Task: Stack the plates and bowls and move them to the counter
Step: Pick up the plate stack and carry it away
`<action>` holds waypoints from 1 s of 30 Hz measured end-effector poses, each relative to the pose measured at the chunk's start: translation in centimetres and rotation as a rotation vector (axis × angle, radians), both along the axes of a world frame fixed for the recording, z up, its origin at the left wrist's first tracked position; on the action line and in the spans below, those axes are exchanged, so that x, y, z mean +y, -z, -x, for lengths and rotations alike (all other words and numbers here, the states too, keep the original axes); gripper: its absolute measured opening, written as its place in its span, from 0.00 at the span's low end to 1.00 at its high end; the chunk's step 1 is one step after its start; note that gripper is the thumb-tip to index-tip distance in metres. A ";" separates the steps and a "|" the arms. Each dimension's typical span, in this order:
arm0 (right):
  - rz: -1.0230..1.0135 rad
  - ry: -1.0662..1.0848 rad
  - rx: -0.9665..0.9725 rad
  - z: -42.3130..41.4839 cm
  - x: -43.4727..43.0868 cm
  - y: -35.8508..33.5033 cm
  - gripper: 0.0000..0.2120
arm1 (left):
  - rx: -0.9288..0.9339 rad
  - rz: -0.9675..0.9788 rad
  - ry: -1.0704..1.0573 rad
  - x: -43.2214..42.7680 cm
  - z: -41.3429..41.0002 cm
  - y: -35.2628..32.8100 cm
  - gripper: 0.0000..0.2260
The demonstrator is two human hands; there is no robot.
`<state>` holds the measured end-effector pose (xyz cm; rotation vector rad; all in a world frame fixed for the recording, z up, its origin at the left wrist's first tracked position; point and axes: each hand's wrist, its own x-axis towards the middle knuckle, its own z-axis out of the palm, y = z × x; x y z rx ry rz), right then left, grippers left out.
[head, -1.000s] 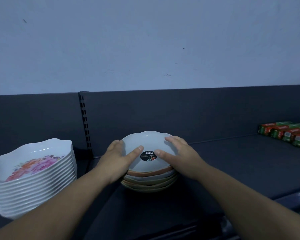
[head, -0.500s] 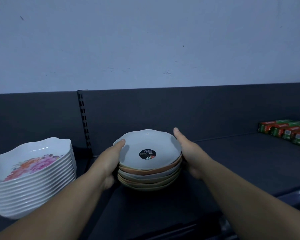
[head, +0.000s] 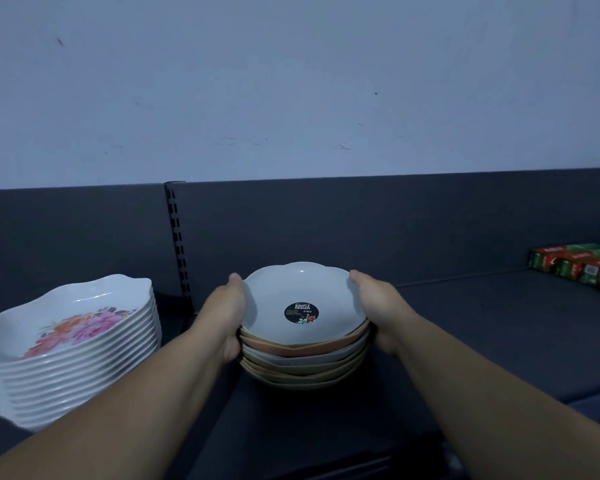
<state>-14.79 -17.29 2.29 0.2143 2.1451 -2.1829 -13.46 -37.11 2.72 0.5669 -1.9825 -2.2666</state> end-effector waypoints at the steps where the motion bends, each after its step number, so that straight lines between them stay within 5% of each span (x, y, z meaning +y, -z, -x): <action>1: -0.007 0.005 0.001 0.4 0.0 0.2 0.16 | 0.000 0.009 -0.022 0.0 0.2 0.0 0.21; 10: -0.147 0.015 0.029 0.3 -0.4 0.1 0.22 | 0.040 0.229 0.031 -0.2 0.7 0.1 0.20; 22: -0.521 -0.034 0.205 2.0 -0.1 0.1 0.26 | 0.118 1.038 0.195 -0.1 1.2 -1.1 0.20; 26: -0.521 -0.035 0.194 1.7 -0.1 0.0 0.25 | 0.095 1.057 0.232 -0.1 1.1 -1.2 0.21; 30: -0.500 -0.051 0.164 1.4 0.0 -0.4 0.26 | 0.079 0.866 0.257 -0.5 1.1 -1.3 0.24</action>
